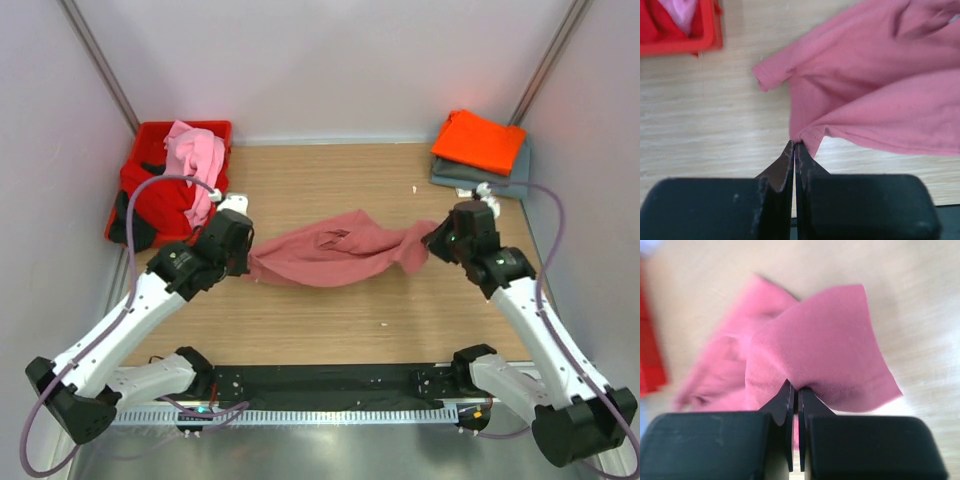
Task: Fold and stack the t-shirts
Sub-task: Flatten the tshirt out
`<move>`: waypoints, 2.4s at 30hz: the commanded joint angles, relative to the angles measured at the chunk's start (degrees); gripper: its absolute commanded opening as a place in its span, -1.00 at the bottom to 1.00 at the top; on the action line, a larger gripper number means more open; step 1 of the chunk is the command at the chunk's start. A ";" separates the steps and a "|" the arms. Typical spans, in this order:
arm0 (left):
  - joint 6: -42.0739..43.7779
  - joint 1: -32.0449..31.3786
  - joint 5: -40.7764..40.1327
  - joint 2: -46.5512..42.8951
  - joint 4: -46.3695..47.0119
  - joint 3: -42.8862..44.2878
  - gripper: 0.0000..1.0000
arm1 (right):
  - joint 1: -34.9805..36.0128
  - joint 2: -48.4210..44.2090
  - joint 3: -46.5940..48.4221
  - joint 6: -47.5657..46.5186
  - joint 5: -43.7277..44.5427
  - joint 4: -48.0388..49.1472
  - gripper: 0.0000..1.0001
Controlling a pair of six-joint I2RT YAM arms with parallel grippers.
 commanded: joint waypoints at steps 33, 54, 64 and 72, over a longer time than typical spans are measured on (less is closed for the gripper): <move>18.17 3.10 44.08 -20.74 9.29 43.54 -1.00 | 0.05 -22.92 64.97 -29.02 -12.96 -11.19 -0.97; 12.03 10.20 10.77 18.95 -5.81 53.47 -1.00 | -3.00 30.39 65.51 -14.71 14.12 -29.65 -0.86; 5.78 23.33 17.82 45.81 -8.92 58.58 0.68 | -6.11 58.65 85.11 -16.72 5.67 -29.75 0.99; 0.78 13.05 17.64 29.80 2.79 36.71 0.93 | -6.10 38.11 57.62 -16.64 2.59 -18.93 0.99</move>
